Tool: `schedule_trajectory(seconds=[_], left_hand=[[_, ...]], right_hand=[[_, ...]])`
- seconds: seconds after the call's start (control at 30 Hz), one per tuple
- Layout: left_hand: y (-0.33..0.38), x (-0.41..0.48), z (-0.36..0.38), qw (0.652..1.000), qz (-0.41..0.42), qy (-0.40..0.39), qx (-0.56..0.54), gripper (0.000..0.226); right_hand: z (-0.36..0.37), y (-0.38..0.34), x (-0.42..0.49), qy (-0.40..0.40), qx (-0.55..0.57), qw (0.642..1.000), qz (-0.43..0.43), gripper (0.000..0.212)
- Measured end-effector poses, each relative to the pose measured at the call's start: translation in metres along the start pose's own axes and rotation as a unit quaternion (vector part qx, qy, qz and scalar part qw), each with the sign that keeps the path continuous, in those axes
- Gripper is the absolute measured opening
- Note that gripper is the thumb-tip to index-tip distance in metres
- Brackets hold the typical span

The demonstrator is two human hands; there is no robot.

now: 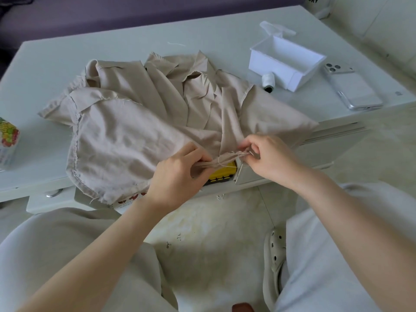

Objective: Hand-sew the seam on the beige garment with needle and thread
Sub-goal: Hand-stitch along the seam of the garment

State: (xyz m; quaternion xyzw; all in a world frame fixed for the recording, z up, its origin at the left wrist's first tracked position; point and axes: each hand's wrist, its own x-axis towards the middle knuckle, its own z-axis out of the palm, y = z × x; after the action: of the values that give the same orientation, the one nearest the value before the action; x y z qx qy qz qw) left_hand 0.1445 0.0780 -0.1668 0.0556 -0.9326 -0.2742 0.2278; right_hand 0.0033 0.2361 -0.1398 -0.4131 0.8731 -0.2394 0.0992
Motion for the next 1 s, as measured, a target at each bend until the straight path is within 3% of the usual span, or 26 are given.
schedule_trajectory(seconds=[0.1, 0.33, 0.43, 0.53, 0.63, 0.7, 0.83, 1.0], left_hand=[[-0.002, -0.002, 0.000, 1.000, 0.014, 0.000, 0.016, 0.029], [-0.008, -0.007, 0.005, 0.994, 0.066, -0.034, 0.076, 0.008], [-0.008, -0.008, 0.006, 0.991, 0.093, -0.033, 0.093, 0.011], [-0.007, -0.007, 0.006, 0.989, 0.106, -0.027, 0.102, 0.011], [-0.008, -0.008, 0.007, 0.988, 0.108, -0.025, 0.108, 0.006], [-0.008, -0.007, 0.008, 0.988, 0.106, -0.027, 0.108, 0.006], [-0.008, -0.007, 0.008, 0.989, 0.107, -0.032, 0.098, 0.007], [-0.009, -0.008, 0.008, 0.991, 0.095, -0.038, 0.085, 0.005]], right_hand=[[-0.002, -0.001, 0.002, -0.030, 0.055, 0.998, 0.000, 0.044], [0.008, -0.005, -0.001, 0.026, 0.080, 0.994, -0.072, 0.044], [0.013, -0.008, -0.004, -0.027, 0.032, 0.995, -0.094, 0.053], [0.012, -0.013, -0.009, -0.090, 0.038, 0.993, -0.060, 0.051], [0.011, -0.018, -0.010, -0.132, -0.038, 0.990, -0.026, 0.057], [0.013, -0.021, -0.010, -0.122, -0.071, 0.989, -0.042, 0.044], [0.016, -0.019, -0.009, -0.035, 0.037, 0.998, -0.039, 0.031], [0.019, -0.013, -0.008, -0.011, 0.070, 0.997, -0.038, 0.009]])
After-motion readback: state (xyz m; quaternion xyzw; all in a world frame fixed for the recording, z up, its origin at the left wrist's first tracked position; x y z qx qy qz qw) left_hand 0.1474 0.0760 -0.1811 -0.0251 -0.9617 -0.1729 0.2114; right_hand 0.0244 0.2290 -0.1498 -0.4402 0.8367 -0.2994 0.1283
